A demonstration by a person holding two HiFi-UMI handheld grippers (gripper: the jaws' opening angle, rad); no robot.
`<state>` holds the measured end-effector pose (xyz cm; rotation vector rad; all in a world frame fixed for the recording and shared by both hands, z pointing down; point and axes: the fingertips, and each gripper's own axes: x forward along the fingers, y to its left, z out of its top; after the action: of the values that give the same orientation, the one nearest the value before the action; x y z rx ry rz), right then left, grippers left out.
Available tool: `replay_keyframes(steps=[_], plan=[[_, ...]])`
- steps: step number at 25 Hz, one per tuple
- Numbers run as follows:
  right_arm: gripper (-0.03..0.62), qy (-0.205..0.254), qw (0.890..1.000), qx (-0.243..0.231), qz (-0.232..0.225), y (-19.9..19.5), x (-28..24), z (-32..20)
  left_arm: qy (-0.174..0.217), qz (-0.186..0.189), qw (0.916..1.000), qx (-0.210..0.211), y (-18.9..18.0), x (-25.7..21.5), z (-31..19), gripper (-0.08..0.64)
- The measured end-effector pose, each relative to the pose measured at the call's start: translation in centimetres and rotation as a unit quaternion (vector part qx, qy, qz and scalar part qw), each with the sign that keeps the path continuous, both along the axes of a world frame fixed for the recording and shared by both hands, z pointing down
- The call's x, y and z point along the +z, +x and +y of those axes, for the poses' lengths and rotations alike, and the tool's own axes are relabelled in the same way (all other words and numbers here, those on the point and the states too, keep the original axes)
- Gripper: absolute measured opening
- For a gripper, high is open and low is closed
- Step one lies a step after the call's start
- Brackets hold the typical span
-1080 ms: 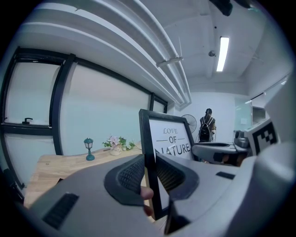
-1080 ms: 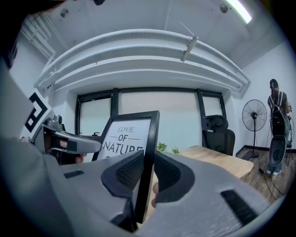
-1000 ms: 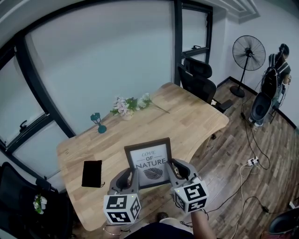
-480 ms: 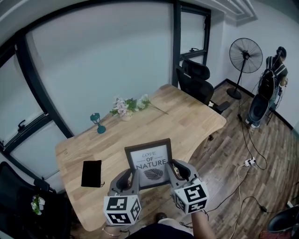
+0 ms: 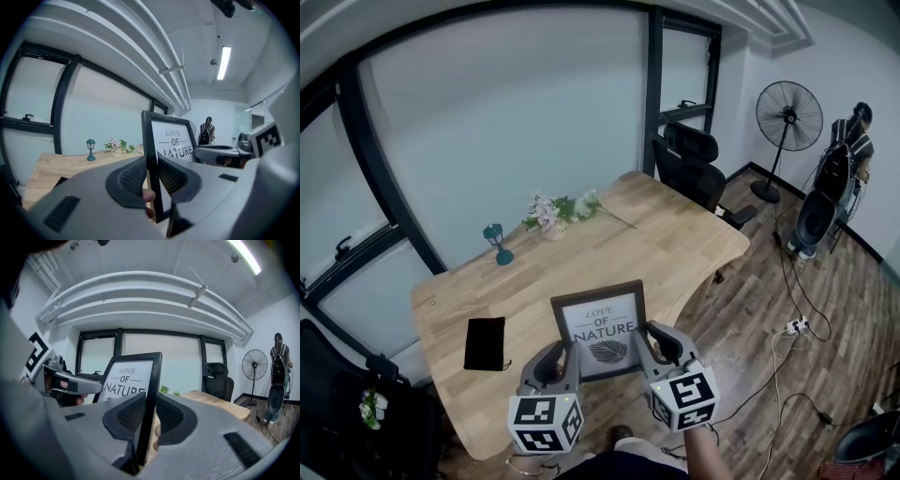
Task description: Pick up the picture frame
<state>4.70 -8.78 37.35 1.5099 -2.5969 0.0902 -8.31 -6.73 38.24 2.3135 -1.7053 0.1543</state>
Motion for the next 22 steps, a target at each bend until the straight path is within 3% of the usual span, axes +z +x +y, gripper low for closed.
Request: replay_keyframes(steps=[22], plan=[[0.069, 0.013, 0.999, 0.002, 0.032, -3.3, -0.7, 7.2, 0.003, 0.015, 0.9999, 0.002, -3.3, 0.1, 7.2, 0.071]])
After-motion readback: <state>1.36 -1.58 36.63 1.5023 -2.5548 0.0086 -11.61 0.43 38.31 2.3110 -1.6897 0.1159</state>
